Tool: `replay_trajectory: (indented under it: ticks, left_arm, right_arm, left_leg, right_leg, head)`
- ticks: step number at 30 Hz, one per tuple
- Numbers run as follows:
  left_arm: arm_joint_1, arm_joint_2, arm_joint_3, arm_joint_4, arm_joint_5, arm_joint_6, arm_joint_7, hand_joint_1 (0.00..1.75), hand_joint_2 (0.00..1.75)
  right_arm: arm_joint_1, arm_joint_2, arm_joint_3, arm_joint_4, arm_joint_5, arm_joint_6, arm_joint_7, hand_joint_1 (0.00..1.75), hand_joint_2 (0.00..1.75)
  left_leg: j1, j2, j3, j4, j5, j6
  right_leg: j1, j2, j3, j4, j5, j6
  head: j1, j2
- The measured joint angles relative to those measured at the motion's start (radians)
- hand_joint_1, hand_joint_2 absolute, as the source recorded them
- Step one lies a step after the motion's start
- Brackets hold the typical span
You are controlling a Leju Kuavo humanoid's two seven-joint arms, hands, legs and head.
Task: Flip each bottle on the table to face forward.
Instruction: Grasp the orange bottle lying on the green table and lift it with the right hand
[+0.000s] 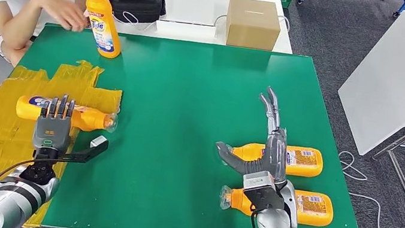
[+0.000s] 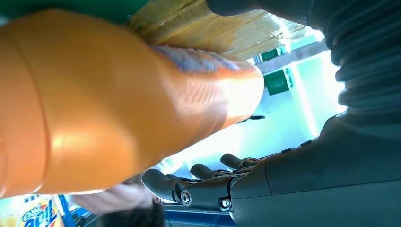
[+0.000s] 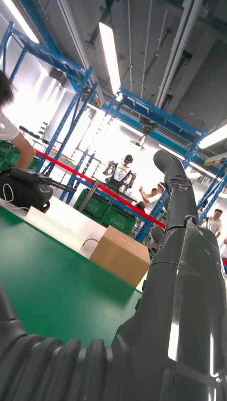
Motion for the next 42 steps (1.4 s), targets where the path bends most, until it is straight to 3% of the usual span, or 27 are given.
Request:
replay_trajectory:
  ticks: [17, 19, 23, 25, 27, 30, 32, 34, 42]
  left_arm:
    - [-0.004, -0.04, 0.185, 0.02, 0.088, 0.001, -0.221, 0.0, 1.75]
    - [0.0, -0.056, 0.226, 0.008, 0.13, 0.001, -0.318, 0.0, 1.75]
    - [0.025, -0.124, 0.344, -0.049, 0.263, -0.001, -0.67, 0.0, 1.75]
    - [0.032, -0.168, 0.394, -0.061, 0.331, -0.006, -0.803, 0.0, 1.75]
    - [0.038, -0.209, 0.425, -0.078, 0.429, -0.065, -0.904, 0.0, 1.75]
    - [0.081, -0.268, 0.432, -0.193, 0.679, -0.301, -1.037, 0.0, 1.75]
    - [0.134, -0.301, 0.406, -0.329, 0.805, -0.439, -1.045, 0.0, 1.75]
    - [0.185, -0.323, 0.367, -0.462, 0.876, -0.511, -1.029, 0.0, 1.75]
    - [0.304, -0.359, 0.247, -0.781, 1.018, -0.632, -1.029, 0.0, 1.75]
  right_arm:
    - [-0.006, 0.0, 0.0, 0.004, 0.016, -0.006, 0.008, 0.0, 1.75]
    - [-0.005, 0.0, 0.0, 0.005, 0.024, -0.008, 0.01, 0.0, 1.75]
    - [0.005, 0.0, -0.007, 0.004, 0.057, -0.03, 0.019, 0.0, 1.75]
    - [0.012, -0.001, -0.015, 0.0, 0.073, -0.039, 0.023, 0.0, 1.75]
    - [0.018, -0.001, -0.025, -0.004, 0.103, -0.044, 0.033, 0.0, 1.75]
    - [0.025, -0.008, -0.046, -0.007, 0.214, -0.048, 0.075, 0.0, 1.75]
    - [0.025, -0.02, -0.062, -0.004, 0.304, -0.048, 0.108, 0.0, 1.75]
    - [0.022, -0.033, -0.078, 0.004, 0.366, -0.048, 0.133, 0.0, 1.75]
    - [-0.062, -0.114, -0.115, 0.142, 0.661, -0.002, 0.311, 0.0, 1.75]
  left_leg:
    - [0.0, 0.0, 0.002, 0.0, 0.0, 0.0]
    - [-0.001, 0.0, 0.002, 0.0, 0.0, 0.0]
    - [-0.001, -0.004, 0.001, 0.001, 0.001, 0.001]
    - [-0.001, -0.005, -0.001, 0.001, 0.001, 0.001]
    - [-0.002, -0.003, -0.002, 0.001, 0.001, 0.002]
    - [-0.003, -0.002, -0.003, 0.001, 0.0, 0.002]
    - [-0.003, -0.002, -0.005, 0.001, 0.0, 0.002]
    - [-0.003, -0.002, -0.006, 0.001, 0.0, 0.002]
    - [-0.003, -0.001, -0.007, 0.001, 0.0, 0.003]
  right_leg:
    - [0.0, 0.0, 0.002, 0.0, 0.0, 0.0]
    - [0.0, 0.0, 0.002, 0.0, 0.0, 0.0]
    - [-0.001, -0.004, 0.0, -0.001, 0.0, 0.0]
    - [-0.001, -0.005, 0.0, -0.001, 0.0, 0.0]
    - [-0.002, -0.005, -0.001, -0.001, 0.0, 0.001]
    - [-0.003, -0.003, -0.002, -0.002, 0.0, 0.001]
    - [-0.003, -0.003, -0.004, -0.002, 0.0, 0.001]
    - [-0.003, -0.003, -0.005, -0.002, 0.0, 0.001]
    - [-0.003, -0.003, -0.006, -0.002, 0.0, 0.001]
  head:
    - [0.0, 0.0]
    - [0.0, 0.0]
    - [0.0, 0.0]
    - [0.0, 0.0]
    - [0.0, 0.0]
    - [0.0, 0.0]
    - [0.0, 0.0]
    - [0.0, 0.0]
    - [0.0, 0.0]
